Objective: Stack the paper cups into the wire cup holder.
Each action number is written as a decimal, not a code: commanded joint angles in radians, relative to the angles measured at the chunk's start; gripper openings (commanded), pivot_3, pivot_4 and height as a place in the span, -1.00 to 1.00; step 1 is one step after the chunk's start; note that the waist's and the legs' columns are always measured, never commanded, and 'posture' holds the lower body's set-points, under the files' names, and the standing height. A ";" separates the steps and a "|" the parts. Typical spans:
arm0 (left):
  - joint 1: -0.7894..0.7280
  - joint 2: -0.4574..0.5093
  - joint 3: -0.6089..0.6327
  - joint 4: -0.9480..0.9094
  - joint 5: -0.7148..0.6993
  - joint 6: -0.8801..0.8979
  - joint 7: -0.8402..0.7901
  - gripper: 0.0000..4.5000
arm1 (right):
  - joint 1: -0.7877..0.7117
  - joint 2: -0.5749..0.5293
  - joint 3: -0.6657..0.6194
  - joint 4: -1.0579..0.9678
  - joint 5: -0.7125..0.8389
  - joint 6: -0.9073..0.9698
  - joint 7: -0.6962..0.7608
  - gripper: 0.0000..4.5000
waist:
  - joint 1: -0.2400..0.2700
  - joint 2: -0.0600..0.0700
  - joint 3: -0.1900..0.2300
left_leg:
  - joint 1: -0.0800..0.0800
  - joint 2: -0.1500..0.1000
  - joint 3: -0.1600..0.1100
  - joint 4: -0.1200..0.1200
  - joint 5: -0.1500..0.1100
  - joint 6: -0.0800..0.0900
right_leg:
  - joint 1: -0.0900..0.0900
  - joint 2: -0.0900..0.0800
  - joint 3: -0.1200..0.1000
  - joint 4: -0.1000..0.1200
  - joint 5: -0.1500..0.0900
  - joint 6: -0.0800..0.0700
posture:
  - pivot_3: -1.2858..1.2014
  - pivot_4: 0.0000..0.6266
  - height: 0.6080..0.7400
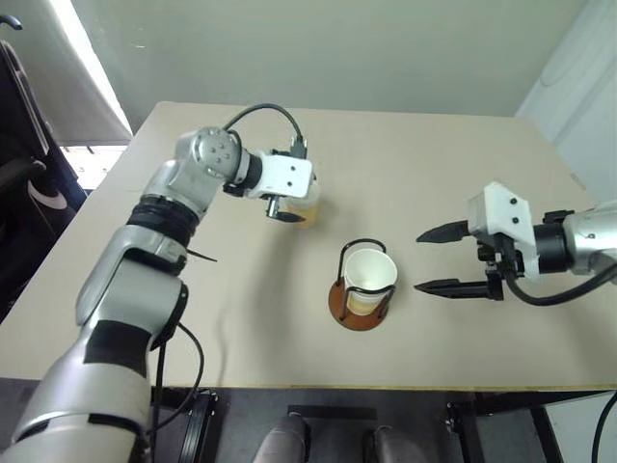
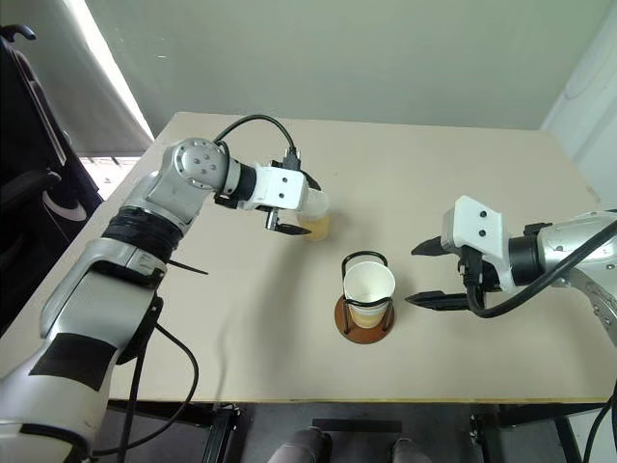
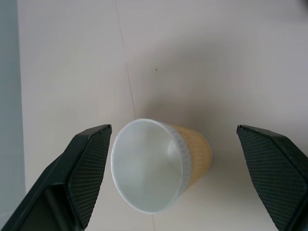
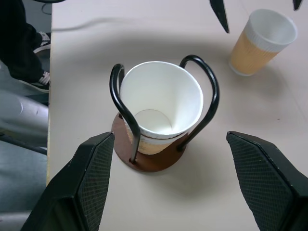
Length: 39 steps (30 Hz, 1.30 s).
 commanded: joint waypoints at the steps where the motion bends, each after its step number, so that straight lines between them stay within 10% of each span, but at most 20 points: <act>1: -0.048 -0.019 -0.004 0.070 0.065 -0.056 0.063 0.98 | -0.016 -0.006 -0.019 -0.017 0.005 -0.006 0.000 0.69 | 0.000 0.000 0.000 | 0.000 0.000 0.000 0.000 0.000 0.000 | -0.001 0.000 0.000 0.000 0.000 0.000 | 0.03 -0.52 1.00; 39: -0.110 -0.101 -0.037 0.267 0.303 -0.080 0.262 0.98 | -0.146 0.034 -0.085 0.115 -0.011 0.011 -0.142 0.69 | 0.003 0.000 0.000 | -0.002 -0.001 0.002 0.001 0.000 0.000 | -0.004 0.001 0.002 0.001 0.000 0.000 | 0.03 -0.52 1.00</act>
